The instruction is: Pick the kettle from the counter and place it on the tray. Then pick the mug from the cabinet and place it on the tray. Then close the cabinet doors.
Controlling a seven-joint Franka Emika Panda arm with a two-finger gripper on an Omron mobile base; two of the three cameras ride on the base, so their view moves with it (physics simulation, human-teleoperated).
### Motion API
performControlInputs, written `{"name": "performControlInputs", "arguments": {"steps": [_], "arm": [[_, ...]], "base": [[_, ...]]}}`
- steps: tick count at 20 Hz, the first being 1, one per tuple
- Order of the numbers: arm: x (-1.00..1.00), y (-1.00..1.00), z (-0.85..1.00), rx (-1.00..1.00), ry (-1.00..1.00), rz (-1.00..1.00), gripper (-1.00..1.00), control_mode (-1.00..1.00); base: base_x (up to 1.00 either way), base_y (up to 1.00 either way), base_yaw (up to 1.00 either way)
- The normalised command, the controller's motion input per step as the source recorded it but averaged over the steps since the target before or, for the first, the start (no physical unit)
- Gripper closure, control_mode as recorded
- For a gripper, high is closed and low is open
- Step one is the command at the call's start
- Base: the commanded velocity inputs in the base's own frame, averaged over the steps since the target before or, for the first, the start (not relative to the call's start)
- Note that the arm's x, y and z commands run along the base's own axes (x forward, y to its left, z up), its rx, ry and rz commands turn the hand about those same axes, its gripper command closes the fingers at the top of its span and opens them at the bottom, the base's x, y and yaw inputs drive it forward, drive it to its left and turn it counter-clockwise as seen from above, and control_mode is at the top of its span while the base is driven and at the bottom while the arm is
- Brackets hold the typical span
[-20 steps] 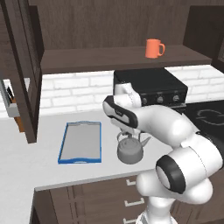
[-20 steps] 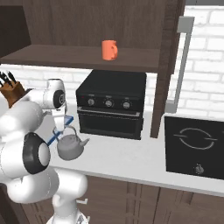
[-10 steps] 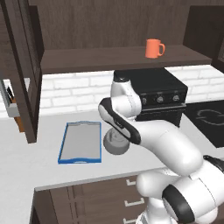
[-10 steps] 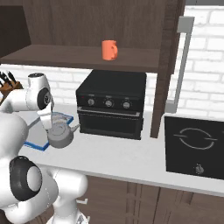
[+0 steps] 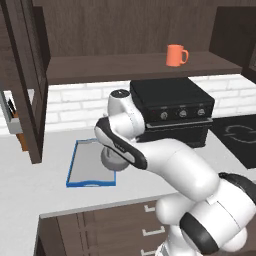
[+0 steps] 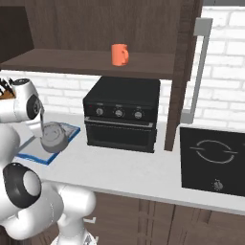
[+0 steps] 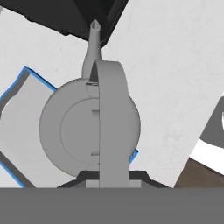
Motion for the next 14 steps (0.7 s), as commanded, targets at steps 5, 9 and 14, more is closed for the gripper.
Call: {"name": "performControlInputs", "arguments": {"steps": [5,9,14], "arm": [[0.54,0.34,0.0,0.0,-0.05,0.0,1.0,-1.0],[0.58,0.36,-0.11,0.0,-0.05,0.0,1.0,-1.0],[0.49,0.26,-0.11,0.0,0.0,0.0,1.0,-1.0]], "base": [[0.0,0.0,0.0],[0.0,0.0,0.0],[0.0,0.0,0.0]]}}
